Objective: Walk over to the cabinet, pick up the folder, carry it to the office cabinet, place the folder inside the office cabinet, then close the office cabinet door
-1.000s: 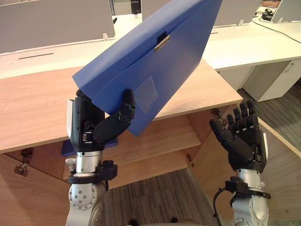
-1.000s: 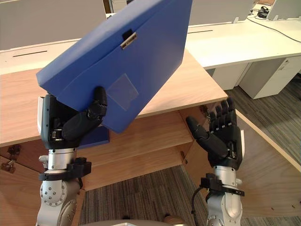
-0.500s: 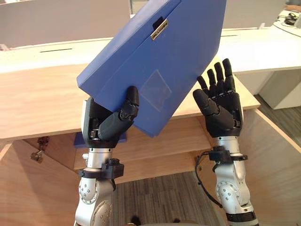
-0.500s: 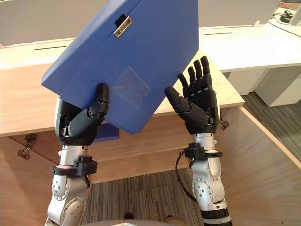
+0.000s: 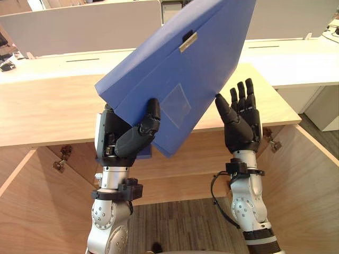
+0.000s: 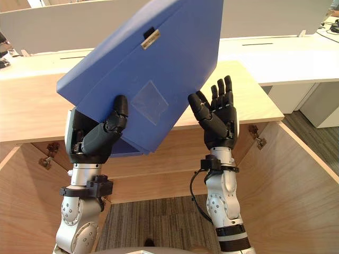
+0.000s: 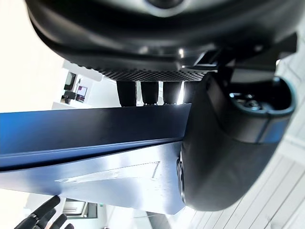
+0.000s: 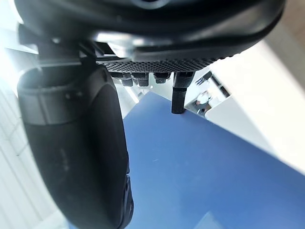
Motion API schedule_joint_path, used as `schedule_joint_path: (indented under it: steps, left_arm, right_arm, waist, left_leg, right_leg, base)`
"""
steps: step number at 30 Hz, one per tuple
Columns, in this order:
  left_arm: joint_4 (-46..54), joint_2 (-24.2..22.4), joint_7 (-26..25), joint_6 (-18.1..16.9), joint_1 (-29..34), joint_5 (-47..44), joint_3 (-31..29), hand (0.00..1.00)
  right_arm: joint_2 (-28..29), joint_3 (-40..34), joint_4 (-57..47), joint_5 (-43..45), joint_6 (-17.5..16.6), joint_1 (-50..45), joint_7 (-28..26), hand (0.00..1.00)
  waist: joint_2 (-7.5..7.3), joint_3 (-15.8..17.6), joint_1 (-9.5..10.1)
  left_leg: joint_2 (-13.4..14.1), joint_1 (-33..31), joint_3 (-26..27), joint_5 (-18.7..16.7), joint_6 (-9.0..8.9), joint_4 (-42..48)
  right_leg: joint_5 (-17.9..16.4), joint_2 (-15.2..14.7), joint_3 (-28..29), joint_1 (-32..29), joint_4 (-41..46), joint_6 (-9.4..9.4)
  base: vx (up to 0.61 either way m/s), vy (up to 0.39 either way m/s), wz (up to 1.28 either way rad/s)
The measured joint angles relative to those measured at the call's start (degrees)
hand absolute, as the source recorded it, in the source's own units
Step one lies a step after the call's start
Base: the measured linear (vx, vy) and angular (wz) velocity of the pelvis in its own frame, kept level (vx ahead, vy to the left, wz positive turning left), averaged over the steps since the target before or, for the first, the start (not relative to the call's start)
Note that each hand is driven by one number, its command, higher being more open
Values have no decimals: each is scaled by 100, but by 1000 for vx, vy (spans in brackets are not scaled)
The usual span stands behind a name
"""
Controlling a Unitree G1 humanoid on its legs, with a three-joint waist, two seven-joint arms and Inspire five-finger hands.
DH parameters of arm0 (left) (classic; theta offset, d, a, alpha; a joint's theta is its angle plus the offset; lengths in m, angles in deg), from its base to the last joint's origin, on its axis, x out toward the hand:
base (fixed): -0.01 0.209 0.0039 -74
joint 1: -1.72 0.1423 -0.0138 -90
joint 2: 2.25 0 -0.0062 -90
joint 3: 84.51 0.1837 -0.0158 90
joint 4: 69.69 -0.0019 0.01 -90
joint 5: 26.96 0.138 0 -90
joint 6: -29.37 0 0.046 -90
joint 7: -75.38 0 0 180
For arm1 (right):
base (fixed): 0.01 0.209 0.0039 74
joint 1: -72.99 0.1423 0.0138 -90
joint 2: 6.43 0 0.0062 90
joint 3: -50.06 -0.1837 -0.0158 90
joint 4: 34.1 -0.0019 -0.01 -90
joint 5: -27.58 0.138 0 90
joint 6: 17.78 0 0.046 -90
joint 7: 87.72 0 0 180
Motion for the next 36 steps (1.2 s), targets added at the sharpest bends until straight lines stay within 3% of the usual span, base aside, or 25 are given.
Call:
schedule_joint_path:
  steps: [8, 20, 29, 30, 36]
  left_arm:
    - [88, 75, -243, -3, -175, 445, 358, 0]
    - [77, 91, -201, -2, -317, 174, 357, 0]
    - [-328, -19, -63, -44, -328, -938, 297, 0]
    - [-489, -96, -8, -48, -327, -1077, 278, 0]
    - [-957, -344, 289, -42, -230, -1659, 33, 0]
  right_arm:
    - [137, 122, 366, -901, 367, 10, 531, 100]
    - [33, 381, 577, 494, 348, 114, -34, 100]
    - [-5, 740, 649, 1447, 353, 119, -606, 100]
    - [-5, 773, 649, 1449, 353, 120, -651, 0]
    - [119, 803, 625, 1506, 356, 280, -774, 0]
  waist:
    - [-13, -95, 5]
    - [-123, -171, -8]
    - [-178, -192, 36]
    - [-192, -200, 53]
    - [-248, -209, 107]
  left_leg:
    - [0, -10, 21, 4, 2, 1]
    - [9, -77, 74, 22, 14, 0]
    - [11, -139, 70, 69, 28, -3]
    - [11, -139, 69, 73, 28, -3]
    - [17, -193, 50, 92, 25, -5]
  right_leg:
    - [36, 1, 24, -9, -30, -5]
    - [97, 11, 53, -84, -62, -5]
    - [137, 12, 51, -140, -64, -2]
    - [138, 12, 50, -140, -63, -1]
    - [144, 16, 47, -187, -63, 4]
  base:
    - [-3, 1, -1]
    - [-5, 1, -2]
    - [0, 0, 0]
    - [0, 0, 0]
    - [0, 0, 0]
